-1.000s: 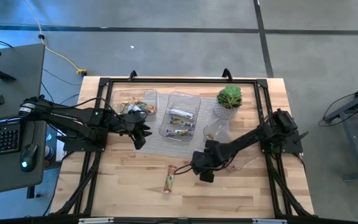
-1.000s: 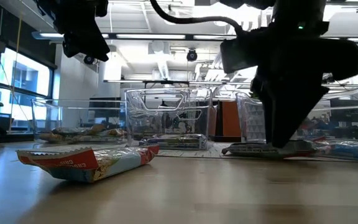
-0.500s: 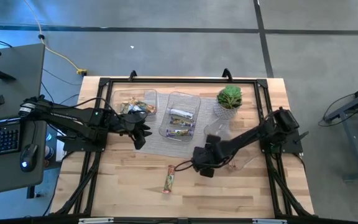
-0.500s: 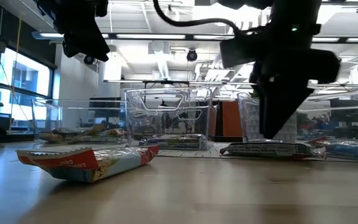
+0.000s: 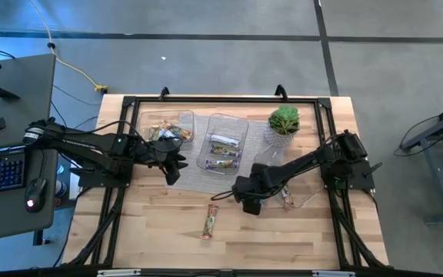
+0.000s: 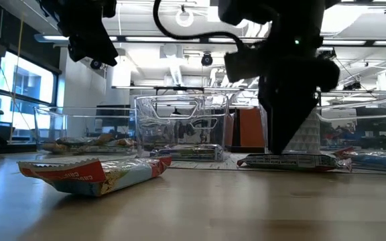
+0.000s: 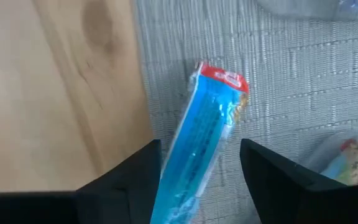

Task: Pick and place Granola Bars by type
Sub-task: Put the red granola bar into the right transparent bin

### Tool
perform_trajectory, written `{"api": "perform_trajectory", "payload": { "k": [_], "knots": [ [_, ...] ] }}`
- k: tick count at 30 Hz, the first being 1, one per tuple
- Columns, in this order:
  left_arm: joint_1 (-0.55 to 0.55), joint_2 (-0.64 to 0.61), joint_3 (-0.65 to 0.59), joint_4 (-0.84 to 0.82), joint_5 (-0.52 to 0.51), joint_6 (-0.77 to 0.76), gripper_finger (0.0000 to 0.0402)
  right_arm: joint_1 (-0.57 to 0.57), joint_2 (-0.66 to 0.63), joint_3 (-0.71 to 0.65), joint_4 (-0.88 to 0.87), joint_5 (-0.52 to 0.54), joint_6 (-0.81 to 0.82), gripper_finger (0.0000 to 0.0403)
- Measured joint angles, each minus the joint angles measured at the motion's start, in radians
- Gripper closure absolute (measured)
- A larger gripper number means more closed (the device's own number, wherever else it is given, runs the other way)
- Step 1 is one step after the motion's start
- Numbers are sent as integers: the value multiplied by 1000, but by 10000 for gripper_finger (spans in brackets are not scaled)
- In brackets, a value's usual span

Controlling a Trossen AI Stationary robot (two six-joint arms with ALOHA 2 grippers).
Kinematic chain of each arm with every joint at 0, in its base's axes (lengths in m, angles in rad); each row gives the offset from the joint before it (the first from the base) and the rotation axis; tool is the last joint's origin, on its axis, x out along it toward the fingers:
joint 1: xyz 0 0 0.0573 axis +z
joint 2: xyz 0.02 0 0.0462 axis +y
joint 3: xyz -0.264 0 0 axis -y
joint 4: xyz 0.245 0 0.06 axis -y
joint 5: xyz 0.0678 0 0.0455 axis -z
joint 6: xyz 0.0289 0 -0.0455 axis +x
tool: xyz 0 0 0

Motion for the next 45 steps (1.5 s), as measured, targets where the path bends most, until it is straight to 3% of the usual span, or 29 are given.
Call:
{"api": "perform_trajectory", "payload": {
  "k": [19,23,35,41,45],
  "knots": [
    [0,0,0,-4,0,9,277,16,46,0,-3,-47,-63,202],
    [0,0,0,-3,0,9,277,16,47,-1,-5,-88,-67,232],
    [0,0,0,-3,0,5,277,14,47,0,-39,-82,-60,367],
    [0,0,0,-2,0,2,277,16,21,51,-84,-170,-40,366],
    [0,0,0,2,0,2,277,19,-16,134,-155,-138,-43,355]
  ]
}}
